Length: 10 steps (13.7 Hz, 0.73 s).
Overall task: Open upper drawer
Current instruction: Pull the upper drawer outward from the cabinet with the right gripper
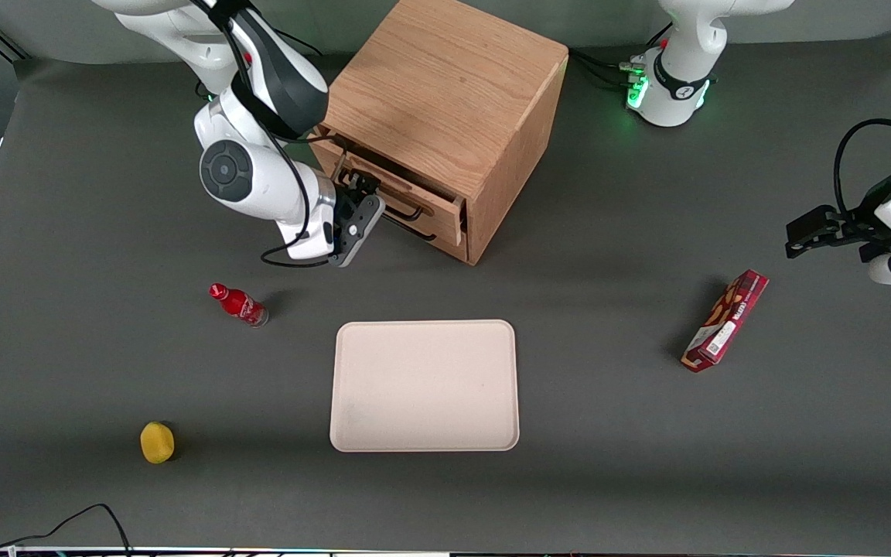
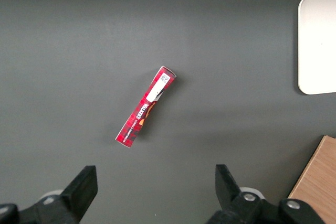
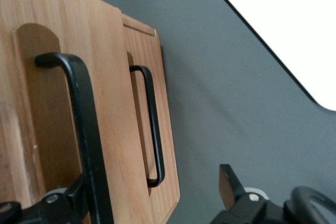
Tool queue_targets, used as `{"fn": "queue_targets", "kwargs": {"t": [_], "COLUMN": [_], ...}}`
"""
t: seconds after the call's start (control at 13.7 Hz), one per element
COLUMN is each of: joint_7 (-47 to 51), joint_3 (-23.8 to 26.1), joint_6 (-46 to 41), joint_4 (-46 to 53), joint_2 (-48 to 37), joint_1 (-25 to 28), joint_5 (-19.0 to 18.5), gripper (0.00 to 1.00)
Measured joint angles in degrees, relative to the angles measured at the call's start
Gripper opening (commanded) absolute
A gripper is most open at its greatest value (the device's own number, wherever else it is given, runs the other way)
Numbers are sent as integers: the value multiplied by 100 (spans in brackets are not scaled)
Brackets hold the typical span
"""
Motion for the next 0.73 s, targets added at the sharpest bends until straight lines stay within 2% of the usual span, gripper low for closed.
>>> {"fn": "queue_targets", "kwargs": {"t": [0.73], "joint_7": [-52], "joint_3": [-444], "joint_6": [-155], "joint_4": [853], "joint_2": [697], "joint_1": [-16], "joint_5": [-567], "gripper": [100]}}
